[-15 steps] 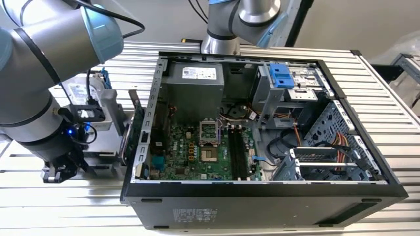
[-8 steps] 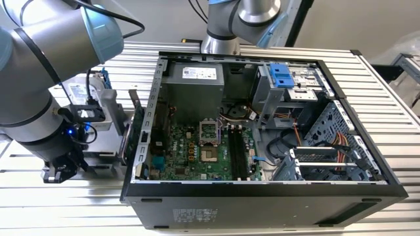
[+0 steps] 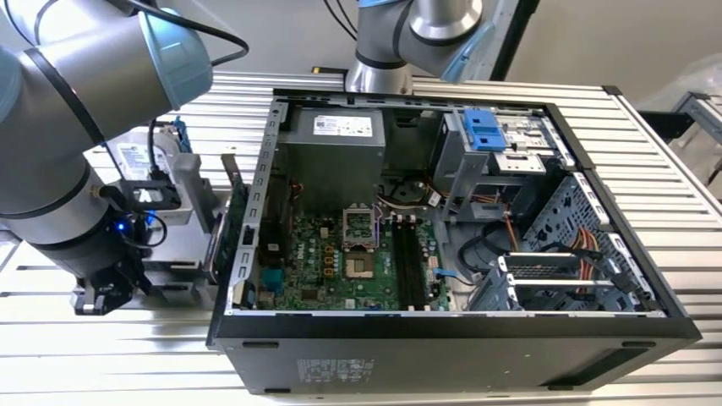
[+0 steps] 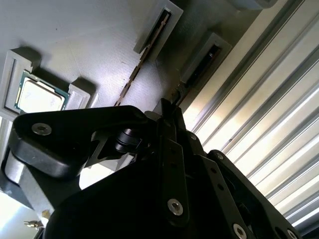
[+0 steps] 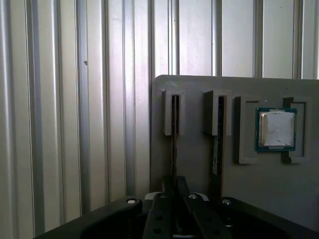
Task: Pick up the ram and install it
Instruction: 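Pick up the ram and move it above insertion slot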
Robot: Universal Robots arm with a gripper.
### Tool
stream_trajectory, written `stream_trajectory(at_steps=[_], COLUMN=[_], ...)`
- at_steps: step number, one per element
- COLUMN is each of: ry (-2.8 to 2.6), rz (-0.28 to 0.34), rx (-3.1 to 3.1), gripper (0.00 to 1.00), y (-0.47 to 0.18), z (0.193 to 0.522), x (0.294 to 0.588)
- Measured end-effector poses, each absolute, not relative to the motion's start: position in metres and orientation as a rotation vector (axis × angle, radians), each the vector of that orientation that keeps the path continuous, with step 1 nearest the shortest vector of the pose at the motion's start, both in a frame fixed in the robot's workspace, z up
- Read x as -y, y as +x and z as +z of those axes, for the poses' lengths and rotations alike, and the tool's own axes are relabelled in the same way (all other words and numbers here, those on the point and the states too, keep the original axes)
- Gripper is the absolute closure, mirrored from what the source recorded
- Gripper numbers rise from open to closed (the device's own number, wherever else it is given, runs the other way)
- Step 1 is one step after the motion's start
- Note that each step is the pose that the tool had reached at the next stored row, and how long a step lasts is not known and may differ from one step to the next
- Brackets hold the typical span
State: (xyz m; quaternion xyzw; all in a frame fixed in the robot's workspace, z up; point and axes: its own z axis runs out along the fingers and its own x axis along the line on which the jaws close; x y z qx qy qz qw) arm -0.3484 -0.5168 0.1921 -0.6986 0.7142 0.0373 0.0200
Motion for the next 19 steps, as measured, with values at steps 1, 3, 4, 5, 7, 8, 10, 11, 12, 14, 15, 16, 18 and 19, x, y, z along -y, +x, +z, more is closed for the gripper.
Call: stream_trajectory(at_steps=[1, 3, 4, 5, 7, 8, 10, 11, 12, 14, 15, 16, 18, 19], ry=[-2.167, -2.167, -2.167, -2.167, -2.167, -2.167, -2.167, -2.167, -2.167, -2.167, -2.167, -2.167, -2.167, -2.167], rz=[0.116, 0.116, 0.116, 0.116, 0.116, 0.116, 0.116, 0.116, 0.116, 0.116, 0.116, 0.116, 0.116, 0.116], rx=[-2.216, -2.216, -2.216, -2.216, -2.216, -2.216, -2.216, -2.216, -2.215, -2.215, -2.216, -2.215, -2.216, -2.216], gripper=[1.00, 1.00, 1.00, 1.00, 1.00, 1.00, 1.00, 1.00, 1.00, 1.00, 1.00, 1.00, 1.00, 1.00], y=[-0.3484, -0.3484, -0.3484, -0.3484, -0.3484, -0.3484, -0.3484, -0.3484, -0.3484, -0.3484, -0.3484, -0.3484, -0.3484, -0.3484], z=[0.1921, 0.1920, 0.1920, 0.1920, 0.1919, 0.1919, 0.1919, 0.1919, 0.1921, 0.1930, 0.1938, 0.1944, 0.1960, 0.1968], x=[0.5168, 0.5168, 0.5168, 0.5168, 0.5168, 0.5168, 0.5168, 0.5168, 0.5168, 0.5168, 0.5168, 0.5168, 0.5168, 0.5168])
